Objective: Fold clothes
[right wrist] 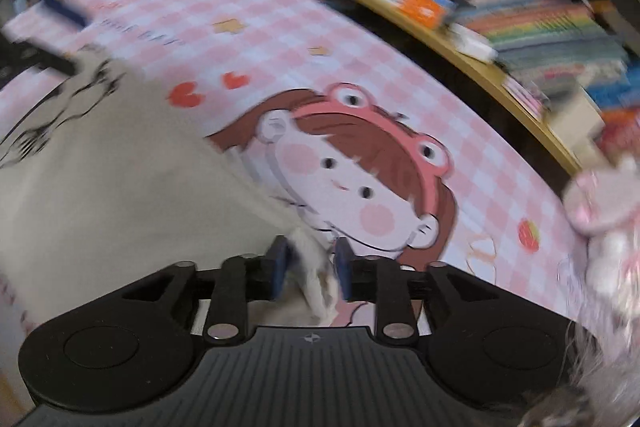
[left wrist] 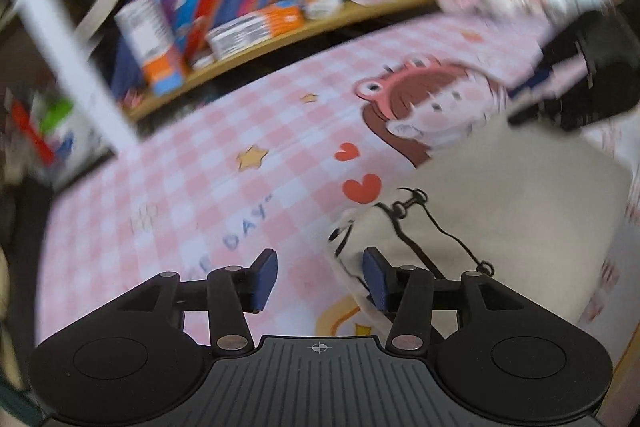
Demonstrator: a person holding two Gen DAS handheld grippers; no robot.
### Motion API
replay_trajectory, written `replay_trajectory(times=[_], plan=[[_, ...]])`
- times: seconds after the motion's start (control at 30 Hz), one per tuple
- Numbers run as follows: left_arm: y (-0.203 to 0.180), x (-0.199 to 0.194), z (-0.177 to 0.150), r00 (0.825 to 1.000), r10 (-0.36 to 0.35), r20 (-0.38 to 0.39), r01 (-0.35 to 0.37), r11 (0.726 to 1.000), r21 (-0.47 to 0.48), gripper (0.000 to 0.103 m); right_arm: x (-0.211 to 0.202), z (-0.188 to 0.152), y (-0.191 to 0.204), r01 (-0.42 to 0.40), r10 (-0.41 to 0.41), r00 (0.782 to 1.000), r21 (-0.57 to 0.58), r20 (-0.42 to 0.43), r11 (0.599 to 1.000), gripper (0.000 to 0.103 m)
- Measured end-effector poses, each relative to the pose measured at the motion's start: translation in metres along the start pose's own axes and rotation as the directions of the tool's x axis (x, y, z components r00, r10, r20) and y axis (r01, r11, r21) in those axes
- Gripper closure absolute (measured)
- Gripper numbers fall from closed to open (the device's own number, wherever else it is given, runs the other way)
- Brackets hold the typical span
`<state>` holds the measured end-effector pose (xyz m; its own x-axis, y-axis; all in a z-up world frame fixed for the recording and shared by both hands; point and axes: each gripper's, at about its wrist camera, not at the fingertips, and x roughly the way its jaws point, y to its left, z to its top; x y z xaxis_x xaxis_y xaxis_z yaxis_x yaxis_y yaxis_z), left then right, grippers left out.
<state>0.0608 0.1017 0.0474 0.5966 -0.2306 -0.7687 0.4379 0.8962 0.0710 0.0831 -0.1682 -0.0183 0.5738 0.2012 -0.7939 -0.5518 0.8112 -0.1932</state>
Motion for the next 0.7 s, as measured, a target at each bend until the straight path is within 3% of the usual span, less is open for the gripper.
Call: replay_trajectory(times=[0.1,0.17,0.23,0.33,0.37,0.43,0.5,0.57,0.7], plan=[[0.013,-0.005,-0.014,0.993,-0.089,0.073,0.101,0.979,-0.176,0.056,-0.009,-0.005,-0.011,0.069,-0.073,0.997,0.159,0.024,0.985,0.077],[0.018,-0.004,-0.022,0.984,-0.136,0.112,0.162,0.951,-0.263,0.056,-0.024,-0.010,-0.020,0.082,-0.102,0.994,0.298,0.051,0.951,0.077],[0.022,0.002,-0.026,0.978,-0.157,0.135,0.194,0.925,-0.326,0.058,-0.045,-0.020,-0.025,-0.015,-0.038,0.993,0.437,0.111,0.899,0.077],[0.027,0.012,-0.030,0.969,-0.183,0.165,0.237,0.879,-0.415,0.063,-0.054,-0.034,-0.019,-0.111,0.050,0.991,0.557,0.123,0.823,0.077],[0.029,0.014,-0.031,0.963,-0.197,0.182,0.259,0.859,-0.442,0.067,-0.052,-0.038,-0.017,-0.112,0.062,0.992,0.586,0.106,0.803,0.078],[0.032,0.012,-0.031,0.943,-0.233,0.236,0.322,0.815,-0.482,0.097,-0.042,-0.044,-0.013,-0.083,0.063,0.997,0.616,0.055,0.784,0.086],[0.034,0.001,-0.029,0.900,-0.279,0.336,0.420,0.764,-0.491,0.097,-0.034,-0.049,-0.011,-0.073,0.065,0.997,0.622,0.035,0.779,0.088],[0.041,0.004,-0.033,0.875,-0.288,0.389,0.468,0.710,-0.526,0.097,-0.033,-0.052,-0.011,-0.082,0.073,0.996,0.624,0.041,0.777,0.089],[0.051,0.014,-0.042,0.880,-0.284,0.382,0.469,0.656,-0.592,0.097,-0.032,-0.055,-0.012,-0.093,0.084,0.996,0.624,0.043,0.776,0.088]])
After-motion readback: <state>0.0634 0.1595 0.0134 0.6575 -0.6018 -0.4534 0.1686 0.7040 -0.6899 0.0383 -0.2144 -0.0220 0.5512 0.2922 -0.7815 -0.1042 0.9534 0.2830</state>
